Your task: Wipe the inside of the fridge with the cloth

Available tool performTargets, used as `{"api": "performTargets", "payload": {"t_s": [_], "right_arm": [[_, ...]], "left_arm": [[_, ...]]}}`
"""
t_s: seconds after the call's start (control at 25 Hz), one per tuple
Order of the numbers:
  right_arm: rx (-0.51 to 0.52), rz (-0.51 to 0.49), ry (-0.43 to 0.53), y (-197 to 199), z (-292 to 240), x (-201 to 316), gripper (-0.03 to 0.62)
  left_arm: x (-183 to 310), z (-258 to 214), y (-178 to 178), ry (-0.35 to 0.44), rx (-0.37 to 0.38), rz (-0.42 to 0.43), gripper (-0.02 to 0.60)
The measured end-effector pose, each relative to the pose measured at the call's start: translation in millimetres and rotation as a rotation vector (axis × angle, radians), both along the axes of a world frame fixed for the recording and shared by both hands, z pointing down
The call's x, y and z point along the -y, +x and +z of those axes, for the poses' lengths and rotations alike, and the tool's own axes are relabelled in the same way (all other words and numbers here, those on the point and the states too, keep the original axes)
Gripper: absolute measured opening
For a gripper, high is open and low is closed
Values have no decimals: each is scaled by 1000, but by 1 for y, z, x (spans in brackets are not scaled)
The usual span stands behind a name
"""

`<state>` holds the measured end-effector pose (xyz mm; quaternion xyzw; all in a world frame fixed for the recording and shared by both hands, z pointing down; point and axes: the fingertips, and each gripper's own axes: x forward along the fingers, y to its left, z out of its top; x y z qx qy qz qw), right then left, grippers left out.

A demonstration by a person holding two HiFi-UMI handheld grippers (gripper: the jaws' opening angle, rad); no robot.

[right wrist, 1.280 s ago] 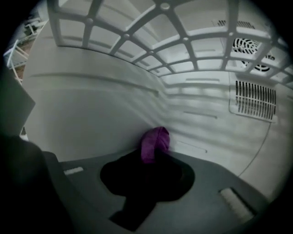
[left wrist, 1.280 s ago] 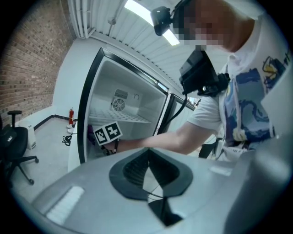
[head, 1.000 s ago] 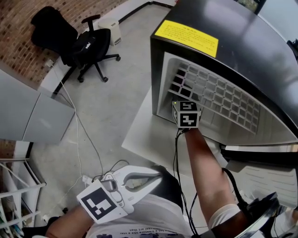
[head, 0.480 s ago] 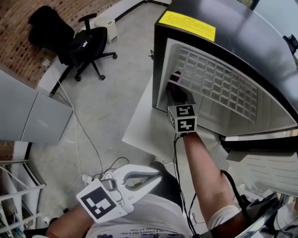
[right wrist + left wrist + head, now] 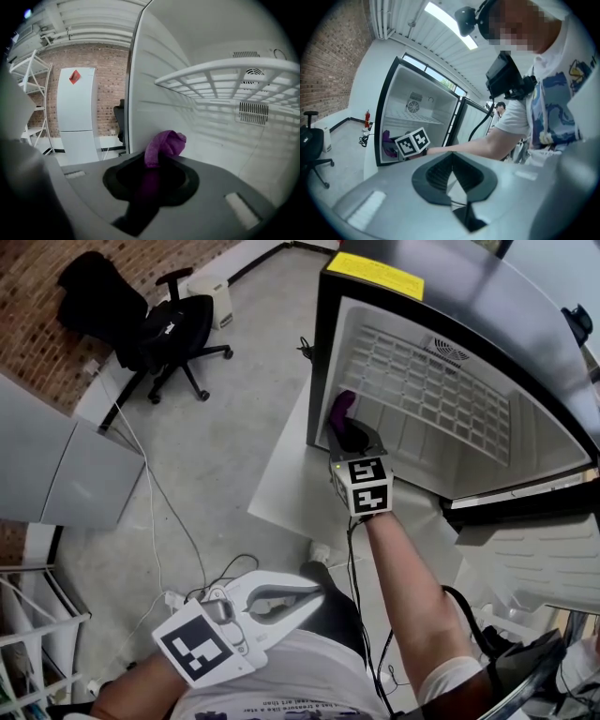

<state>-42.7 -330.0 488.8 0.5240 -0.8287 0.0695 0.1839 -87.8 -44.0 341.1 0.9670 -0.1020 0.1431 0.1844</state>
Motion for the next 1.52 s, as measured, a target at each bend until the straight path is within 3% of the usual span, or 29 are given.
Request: {"api": "performTargets", "payload": {"t_s": [0.44,0.64,0.88,1.2,1.52], "right_arm": [[-12,-33,-5,-12,-1,-33,75],[-7,8,5,-1,-5,-42,75],[13,143,35,48,-17,-51,75],[-15,437,77,160,-24,-62,75],[-54,649,61,245,-18,-60,75]], "left_arm": [[-21,-2,-3,7,-9,30,5],[-29,-2,-5,7,-14,36,5],[-35,-1,-2,4,-21,62,5],[-35,1,15,-2,-33,125,5],[-22,2,30,-3,-20,173,5]]}}
